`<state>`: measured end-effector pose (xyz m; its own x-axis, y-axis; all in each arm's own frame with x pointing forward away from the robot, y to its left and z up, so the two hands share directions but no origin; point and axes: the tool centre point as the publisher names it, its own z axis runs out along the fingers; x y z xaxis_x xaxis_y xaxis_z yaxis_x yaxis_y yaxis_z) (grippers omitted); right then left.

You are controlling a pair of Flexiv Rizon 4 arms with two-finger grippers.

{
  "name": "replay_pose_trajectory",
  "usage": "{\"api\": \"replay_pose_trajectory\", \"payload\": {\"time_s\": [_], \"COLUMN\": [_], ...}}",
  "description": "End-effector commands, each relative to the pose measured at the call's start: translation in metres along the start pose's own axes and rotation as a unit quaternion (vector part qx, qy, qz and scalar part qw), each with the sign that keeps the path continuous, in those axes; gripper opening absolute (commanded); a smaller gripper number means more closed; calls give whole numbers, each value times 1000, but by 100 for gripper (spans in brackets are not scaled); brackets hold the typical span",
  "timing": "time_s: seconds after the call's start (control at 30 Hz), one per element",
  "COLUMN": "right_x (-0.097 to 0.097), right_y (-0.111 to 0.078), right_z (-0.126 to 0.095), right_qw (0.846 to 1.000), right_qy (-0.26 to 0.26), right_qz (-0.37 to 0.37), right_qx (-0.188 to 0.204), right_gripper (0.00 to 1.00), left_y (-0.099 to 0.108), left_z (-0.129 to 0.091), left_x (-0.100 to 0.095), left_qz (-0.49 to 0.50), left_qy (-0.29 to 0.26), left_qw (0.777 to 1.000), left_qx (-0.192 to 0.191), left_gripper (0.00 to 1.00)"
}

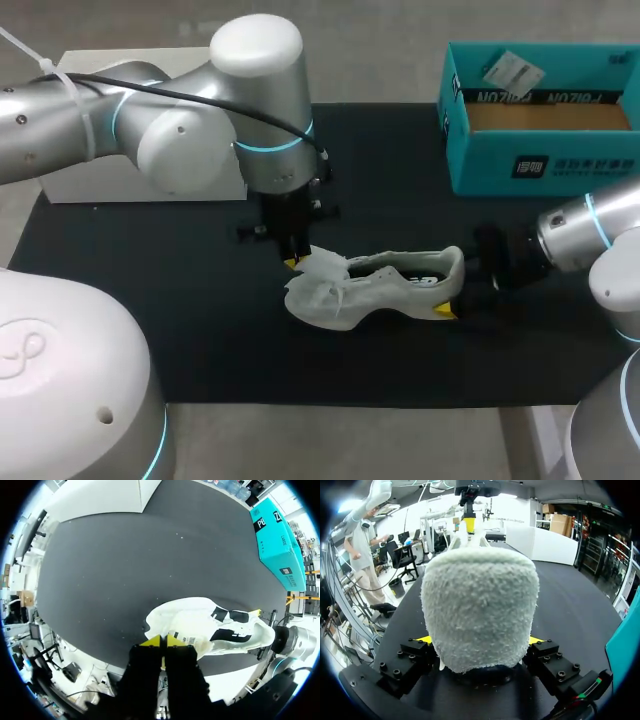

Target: Take the shoe out of the shoebox, open the shoe tongue, remove and reinsert the insole, then place the shoe into the shoebox

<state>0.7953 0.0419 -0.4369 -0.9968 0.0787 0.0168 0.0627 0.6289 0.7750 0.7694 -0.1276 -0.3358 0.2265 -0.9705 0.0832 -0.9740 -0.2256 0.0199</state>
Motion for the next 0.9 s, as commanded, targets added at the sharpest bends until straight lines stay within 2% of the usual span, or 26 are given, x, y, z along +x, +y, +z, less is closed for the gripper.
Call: {"api": "replay_pose_trajectory", "payload": {"time_s": [0.03, 0.13, 0.27, 0.37, 0.43, 0.47, 0.53, 0.63, 0.7, 0.8, 0.83, 0.9], "right_x": [-1, -1, -1, -1, -1, -1, -1, -1, -1, -1, -1, -1], "right_y": [-3, -3, -3, -3, -3, -3, -3, -3, -3, -3, -3, -3], "right_z": [3, 3, 3, 3, 3, 3, 3, 3, 3, 3, 3, 3], "right_qw": [1000, 1000, 1000, 1000, 1000, 1000, 1000, 1000, 1000, 1000, 1000, 1000], "right_qy": [-1, -1, -1, -1, -1, -1, -1, -1, -1, -1, -1, -1], "right_qz": [0, 0, 0, 0, 0, 0, 0, 0, 0, 0, 0, 0], "right_qx": [2, 2, 2, 2, 2, 2, 2, 2, 2, 2, 2, 2], "right_gripper": [0, 0, 0, 0, 0, 0, 0, 0, 0, 0, 0, 0], "left_y": [-6, -7, -10, -12, -12, -12, -10, -6, 0, 4, 5, 11], "left_z": [-1, -3, -13, -25, -32, -37, -49, -63, -74, -82, -85, -90], "left_x": [-1, 2, 10, 17, 26, 29, 39, 51, 59, 68, 71, 74], "left_qz": [52, 78, 171, 266, 343, 379, 458, 577, 668, 764, 786, 806], "left_qy": [26, 38, 62, 91, 76, 88, 91, 105, 109, 91, 74, 48], "left_qw": [998, 996, 983, 960, 936, 921, 884, 810, 736, 639, 614, 590], "left_qx": [-9, -10, -4, -3, -3, -5, 0, 1, -3, 3, 2, 6], "left_gripper": [100, 100, 100, 100, 100, 100, 100, 100, 100, 100, 100, 100]}}
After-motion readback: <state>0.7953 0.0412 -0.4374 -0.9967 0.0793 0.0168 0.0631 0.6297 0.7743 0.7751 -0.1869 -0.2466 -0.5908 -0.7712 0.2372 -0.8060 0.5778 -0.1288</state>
